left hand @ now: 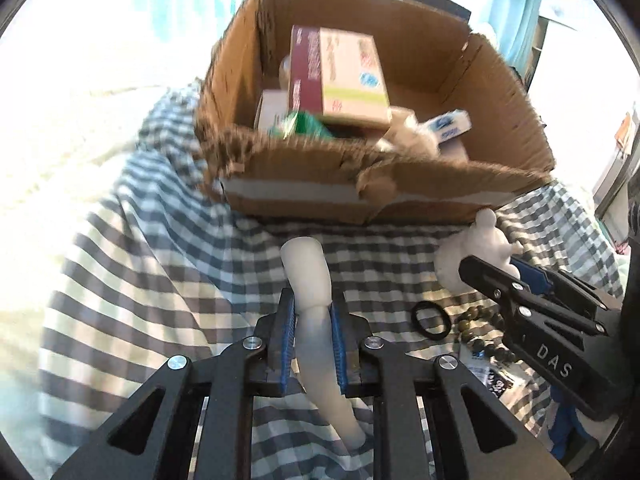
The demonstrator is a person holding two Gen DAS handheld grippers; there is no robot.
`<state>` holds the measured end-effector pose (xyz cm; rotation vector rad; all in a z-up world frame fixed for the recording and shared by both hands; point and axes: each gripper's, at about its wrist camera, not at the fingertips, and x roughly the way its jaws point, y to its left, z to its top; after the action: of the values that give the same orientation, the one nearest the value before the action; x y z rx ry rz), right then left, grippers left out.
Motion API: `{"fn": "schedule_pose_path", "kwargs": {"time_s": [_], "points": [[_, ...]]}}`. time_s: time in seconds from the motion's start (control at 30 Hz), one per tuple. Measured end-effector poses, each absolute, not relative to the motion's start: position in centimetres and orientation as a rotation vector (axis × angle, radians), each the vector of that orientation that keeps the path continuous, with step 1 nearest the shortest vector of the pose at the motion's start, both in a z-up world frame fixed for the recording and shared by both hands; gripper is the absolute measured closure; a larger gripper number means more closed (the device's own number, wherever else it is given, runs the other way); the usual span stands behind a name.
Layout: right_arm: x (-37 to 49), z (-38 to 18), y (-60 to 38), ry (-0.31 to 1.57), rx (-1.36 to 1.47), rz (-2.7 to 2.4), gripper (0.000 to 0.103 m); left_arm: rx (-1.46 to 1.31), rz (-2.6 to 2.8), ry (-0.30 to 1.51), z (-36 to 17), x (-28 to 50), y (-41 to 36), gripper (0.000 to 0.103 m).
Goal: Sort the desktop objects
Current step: 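Grasp the white plastic stick with the left gripper while the right grasps the white bunny plush, then lift the white stick and bunny plush up and carry them over the box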
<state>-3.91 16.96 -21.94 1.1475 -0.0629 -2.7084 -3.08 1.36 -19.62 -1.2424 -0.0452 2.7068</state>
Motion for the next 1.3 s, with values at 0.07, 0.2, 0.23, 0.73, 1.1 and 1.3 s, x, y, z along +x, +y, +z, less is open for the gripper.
{"fn": "schedule_pose_path", "kwargs": {"time_s": [0.07,0.2,0.23,0.73,1.1,1.3], "points": [[-3.1,-20.8,17.3,-0.054,1.106,-2.735,0.064,-1.21,2.722,-0.039,-18.7,-2.6,1.6,0.087],[-1.0,-18.3,17.4,-0.021,0.98,-2.798,0.064,-1.139,2.741,-0.031,-16.9,-2.3,1.8,0.086],[-0.8,-17.8,17.3,-0.021,0.958,-2.81,0.064,-1.12,2.745,-0.028,-16.2,-2.3,1.6,0.086],[3.5,-9.6,17.3,-0.014,0.661,-2.907,0.064,-0.866,2.793,-0.008,-7.9,-0.4,1.4,0.086],[4.8,-3.0,17.1,0.035,0.445,-2.981,0.064,-0.623,2.821,0.038,-1.5,-1.1,1.5,0.086],[3.6,-0.4,16.8,0.045,0.361,-2.984,0.064,-0.514,2.825,0.051,1.1,-2.6,1.7,0.086]]}}
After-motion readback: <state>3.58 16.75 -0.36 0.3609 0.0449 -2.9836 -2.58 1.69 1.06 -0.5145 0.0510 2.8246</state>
